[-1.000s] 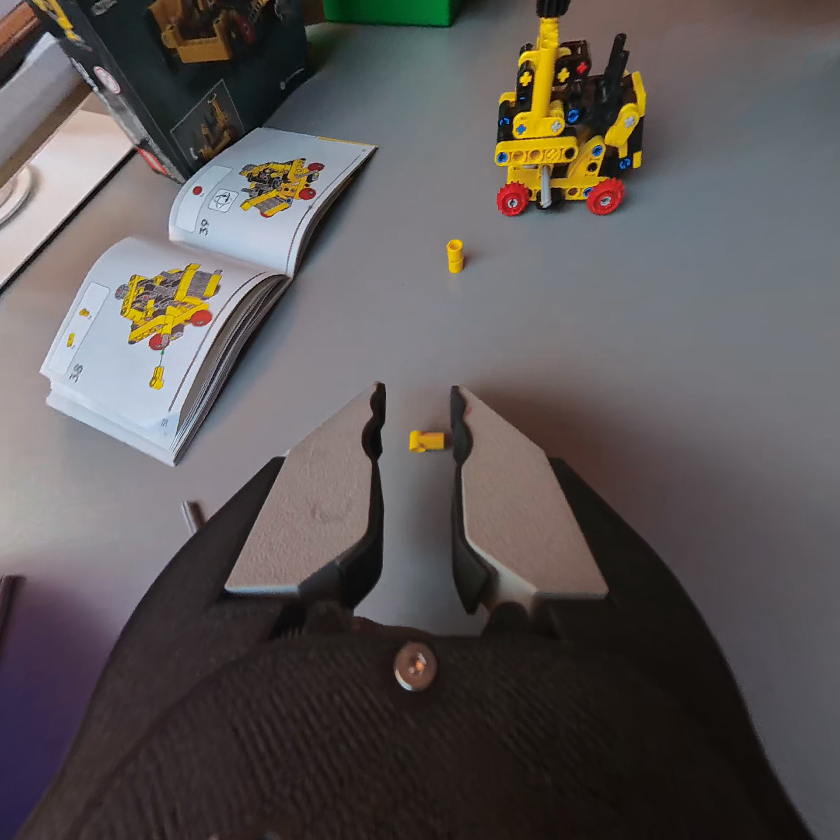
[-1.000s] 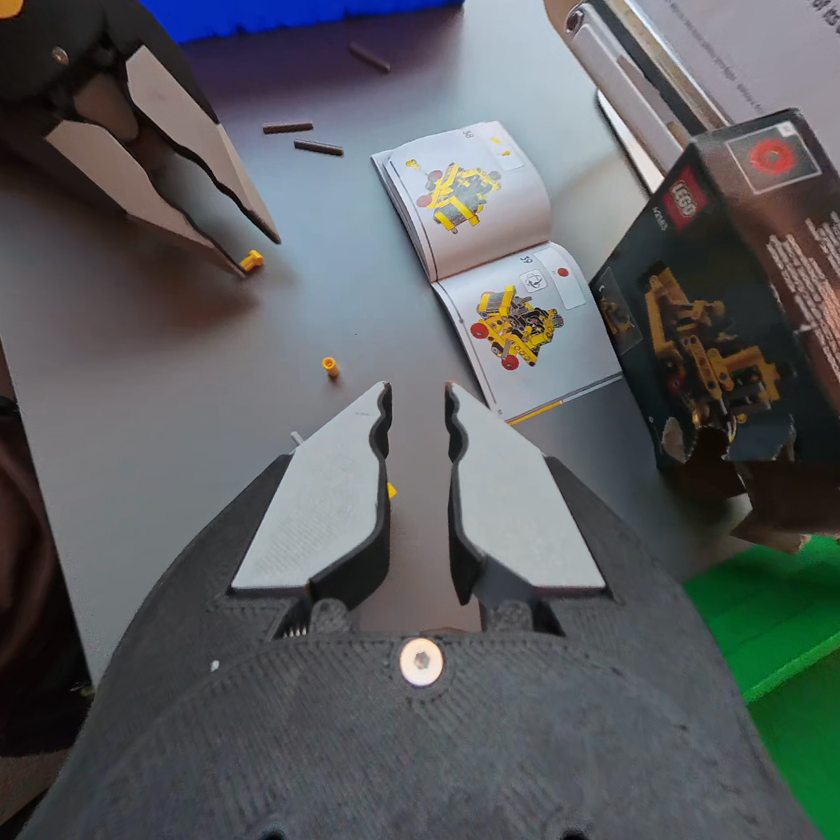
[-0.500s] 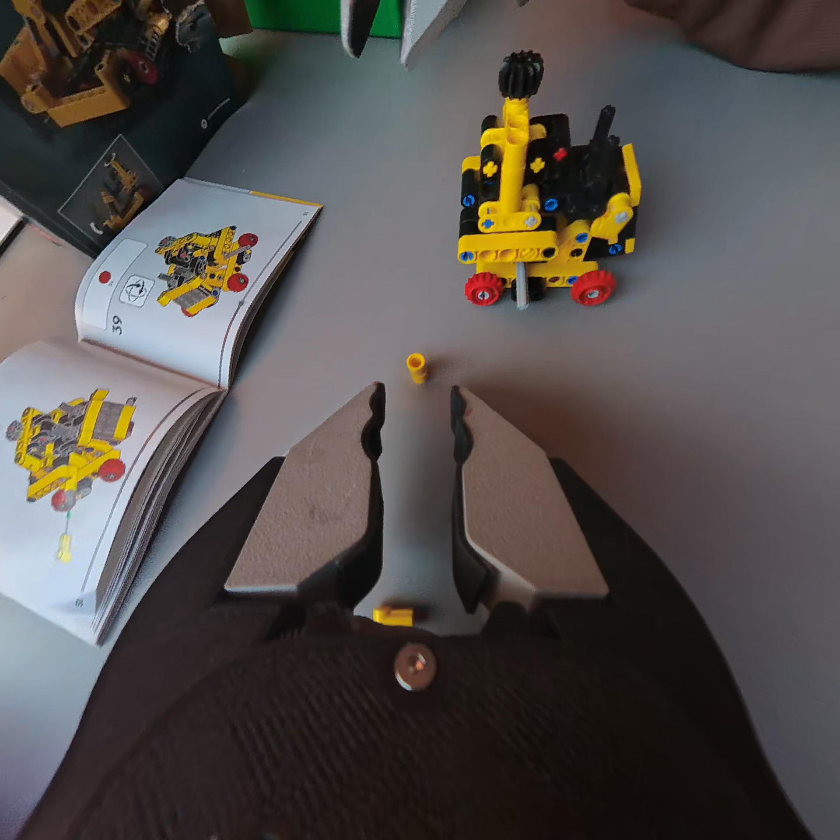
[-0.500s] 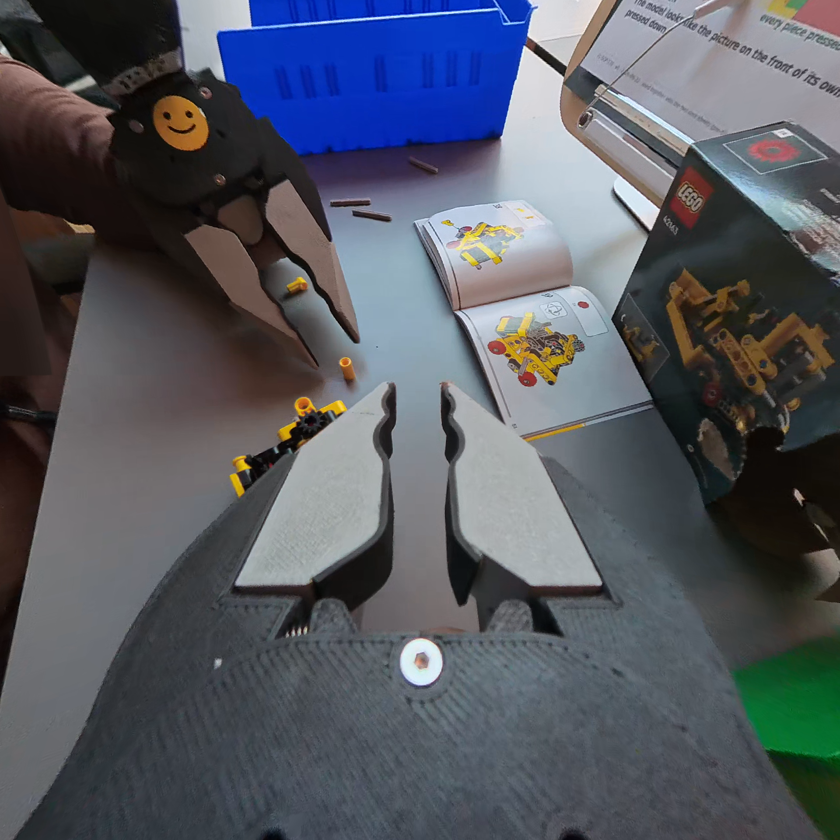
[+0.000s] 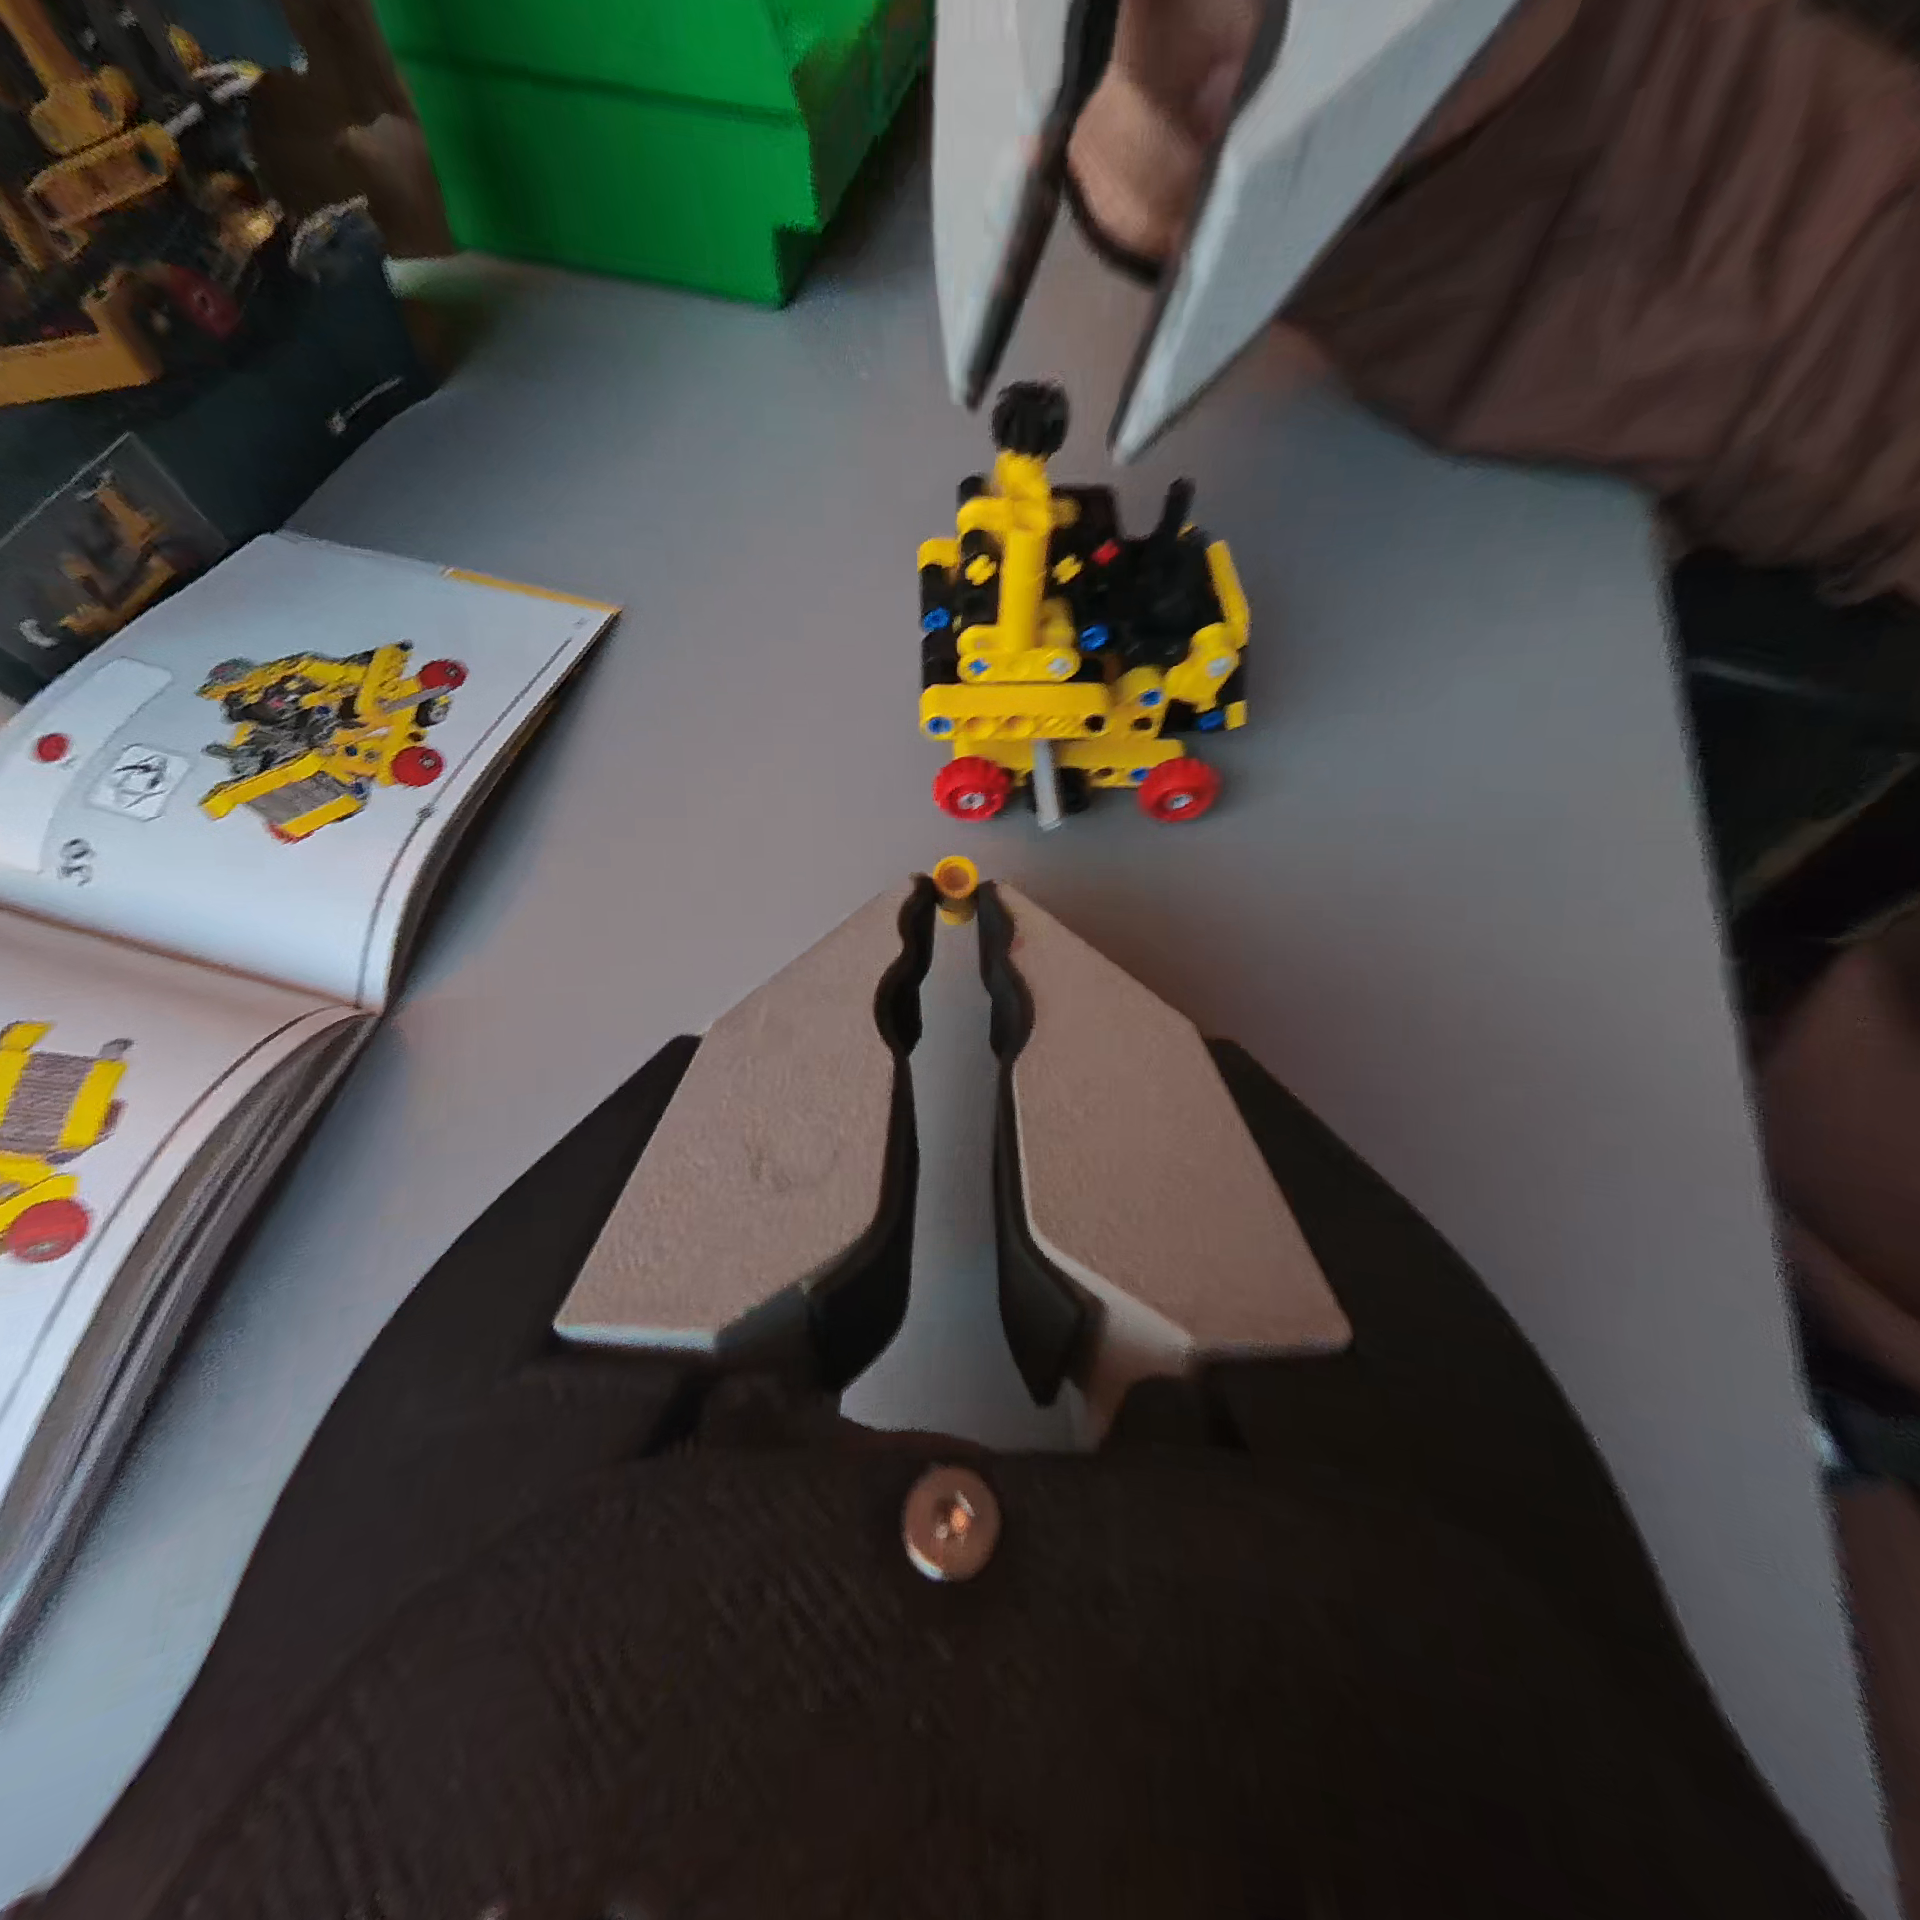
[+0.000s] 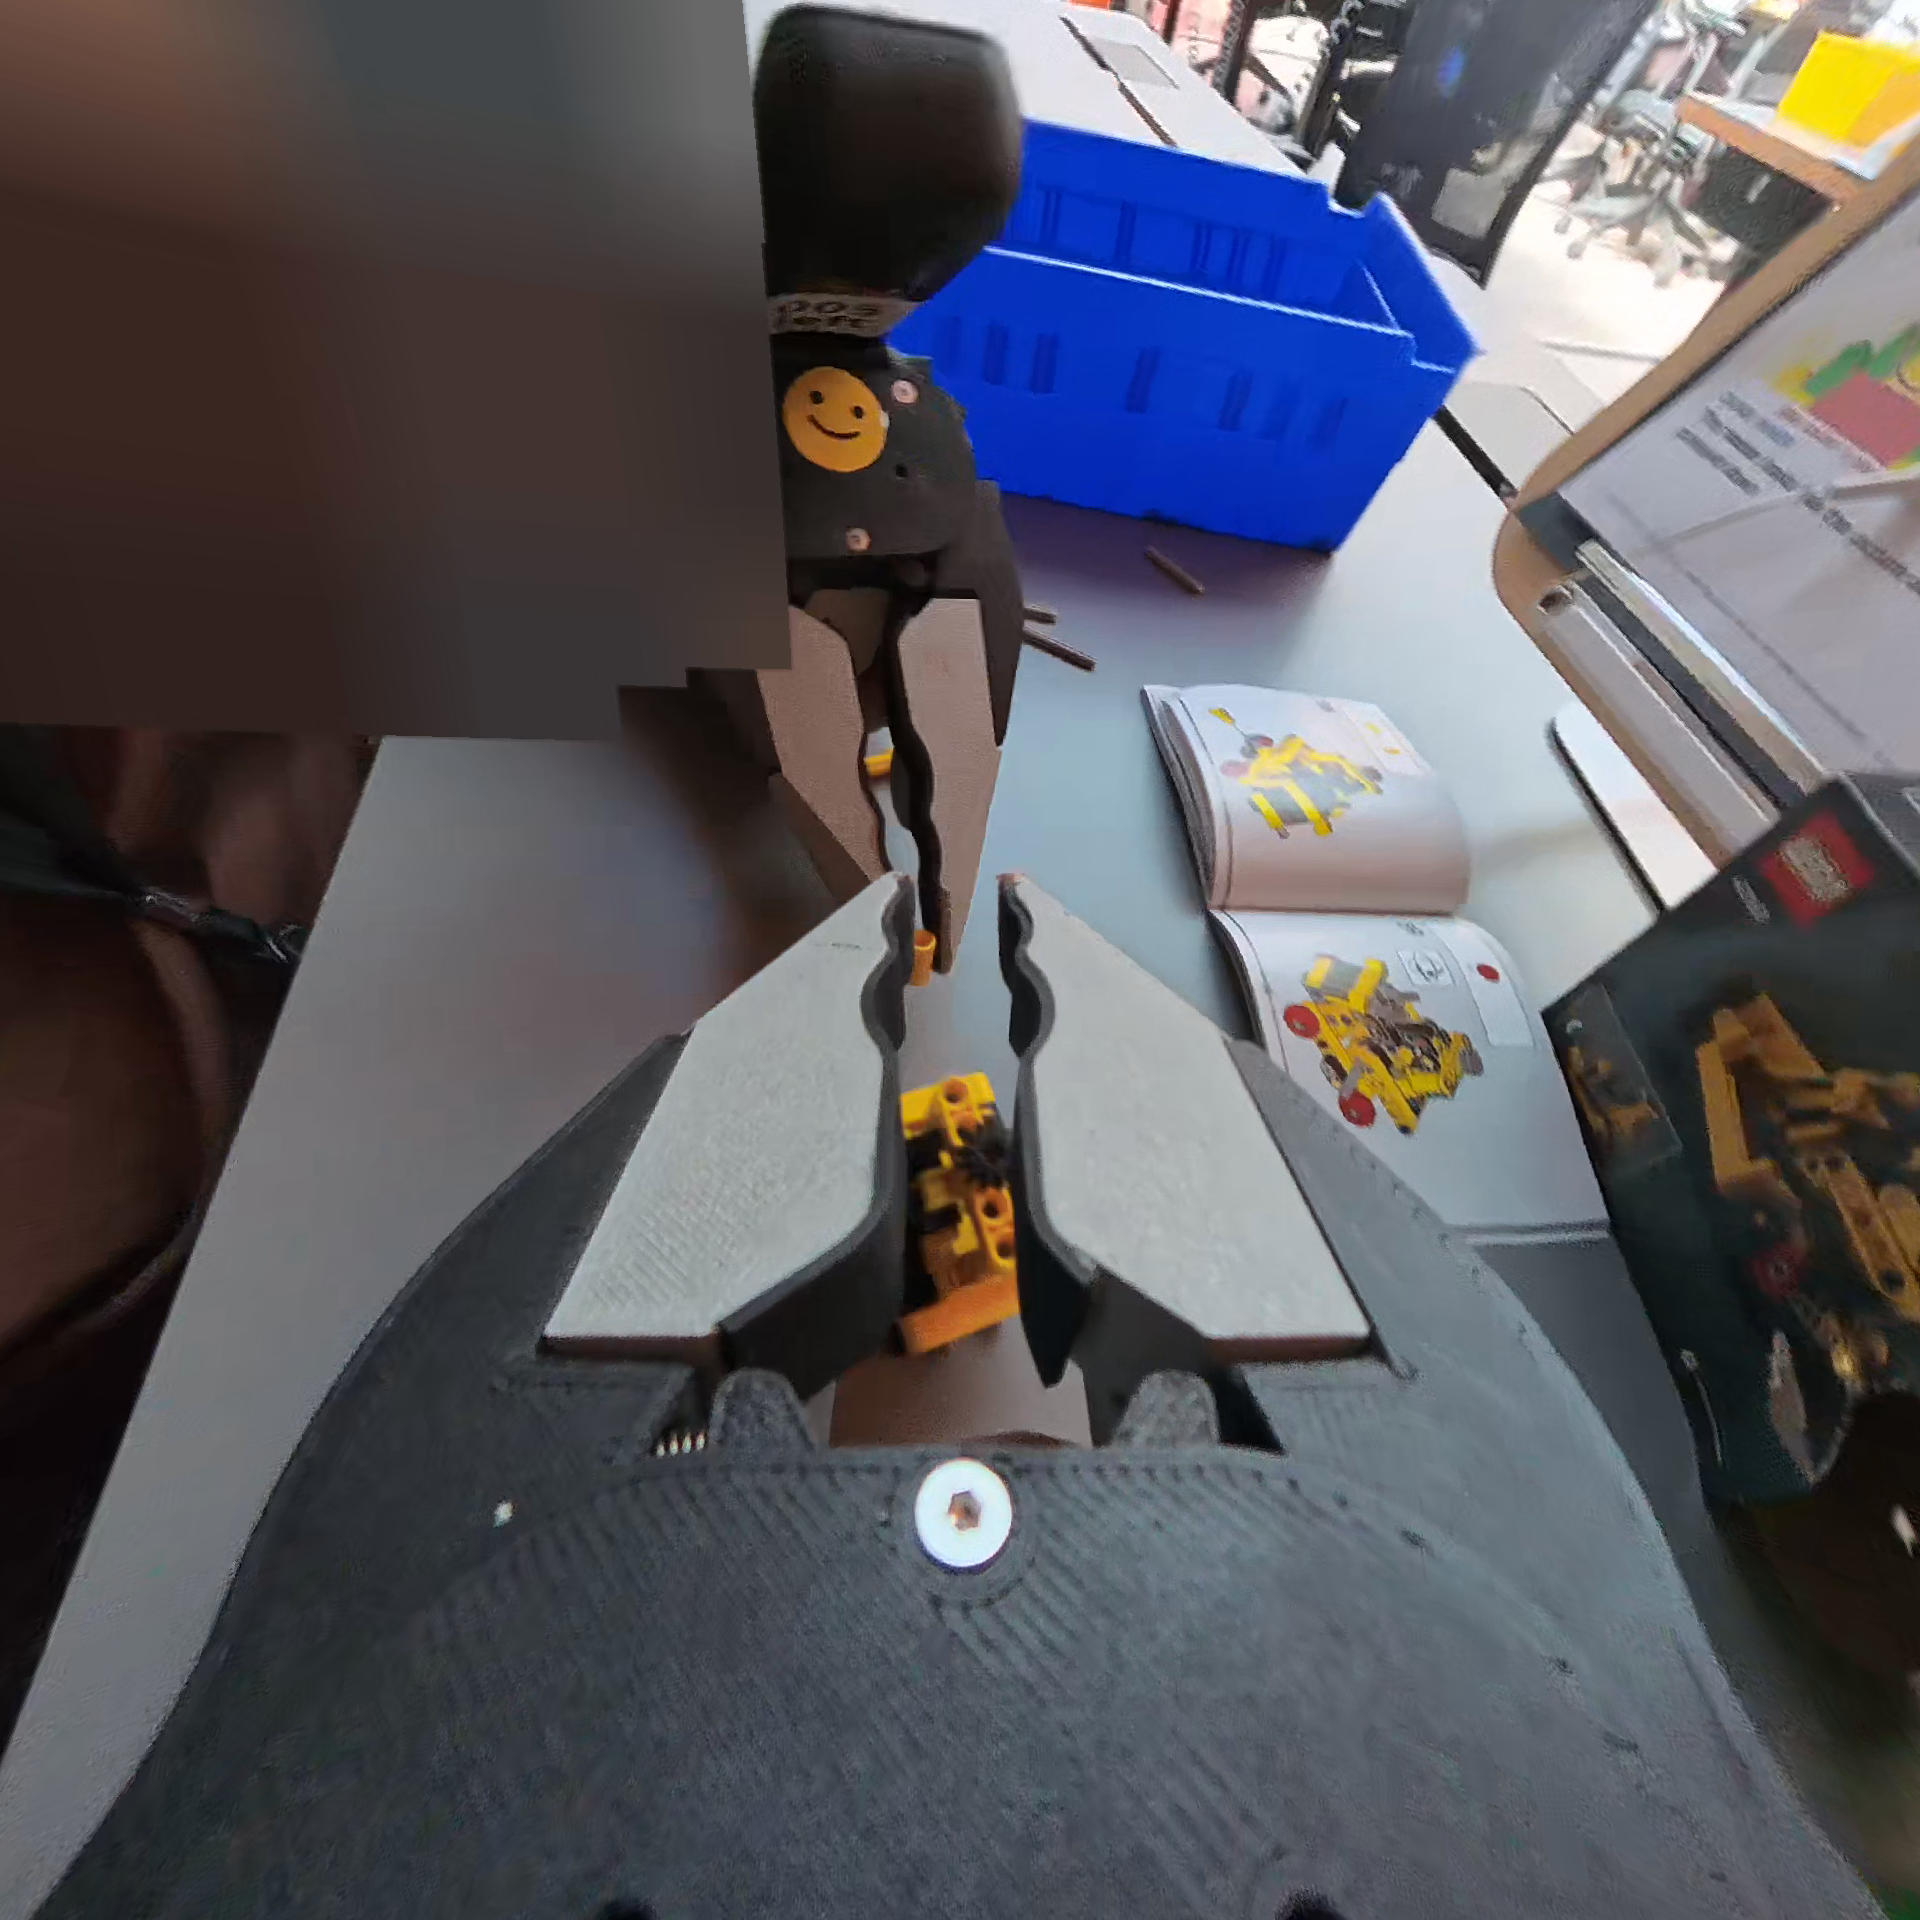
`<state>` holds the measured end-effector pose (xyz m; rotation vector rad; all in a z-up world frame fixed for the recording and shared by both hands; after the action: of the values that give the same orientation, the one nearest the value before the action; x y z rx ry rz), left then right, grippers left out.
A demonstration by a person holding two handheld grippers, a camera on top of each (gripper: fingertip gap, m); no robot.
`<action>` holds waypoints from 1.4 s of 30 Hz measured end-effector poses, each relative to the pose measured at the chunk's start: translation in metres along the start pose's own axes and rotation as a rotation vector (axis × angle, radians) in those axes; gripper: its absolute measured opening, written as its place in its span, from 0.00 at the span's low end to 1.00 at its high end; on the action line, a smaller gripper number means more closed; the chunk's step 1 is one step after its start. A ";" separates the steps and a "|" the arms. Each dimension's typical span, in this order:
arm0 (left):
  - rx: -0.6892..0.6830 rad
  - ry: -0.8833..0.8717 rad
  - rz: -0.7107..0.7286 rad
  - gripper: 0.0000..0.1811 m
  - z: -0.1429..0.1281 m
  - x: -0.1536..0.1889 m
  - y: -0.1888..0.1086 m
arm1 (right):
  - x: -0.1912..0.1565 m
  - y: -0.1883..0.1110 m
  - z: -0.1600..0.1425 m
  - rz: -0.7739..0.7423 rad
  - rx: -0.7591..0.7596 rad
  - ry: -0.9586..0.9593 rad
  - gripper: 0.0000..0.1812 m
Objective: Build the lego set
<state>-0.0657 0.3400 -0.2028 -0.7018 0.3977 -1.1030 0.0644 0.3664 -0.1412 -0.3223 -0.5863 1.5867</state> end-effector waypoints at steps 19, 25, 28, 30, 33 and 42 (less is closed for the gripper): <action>0.211 -0.351 -0.615 0.03 0.007 0.009 -0.037 | -0.059 0.037 0.023 -0.323 -0.231 -0.498 0.07; 0.168 -0.345 -0.680 0.03 0.005 0.015 -0.036 | -0.064 0.041 0.019 -0.307 -0.274 -0.531 0.07; 0.189 -0.361 -0.689 0.03 0.005 0.013 -0.039 | -0.063 0.042 0.021 -0.367 -0.258 -0.545 0.07; 0.235 -0.408 -0.683 0.03 0.007 0.006 -0.042 | -0.058 0.043 0.023 -0.433 -0.231 -0.507 0.07; 0.313 -0.460 -0.610 0.03 0.008 -0.005 -0.045 | -0.047 0.047 0.024 -0.544 -0.197 -0.424 0.07; 0.433 -0.570 -0.572 0.03 0.009 -0.009 -0.044 | -0.044 0.052 0.026 -0.745 -0.150 -0.326 0.07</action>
<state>-0.0934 0.3388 -0.1657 -0.7193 -0.5500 -1.3965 0.0121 0.3175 -0.1541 0.0574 -0.9482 0.8748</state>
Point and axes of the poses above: each gripper's, where its closed fingertips meet, y out along the fingers, z out of its top, x = y × z across the jaws, the point moved 7 cm from there along -y, back along the fingers, and after that the axes turned 10 degrees about -x, right-handed, at the moved point
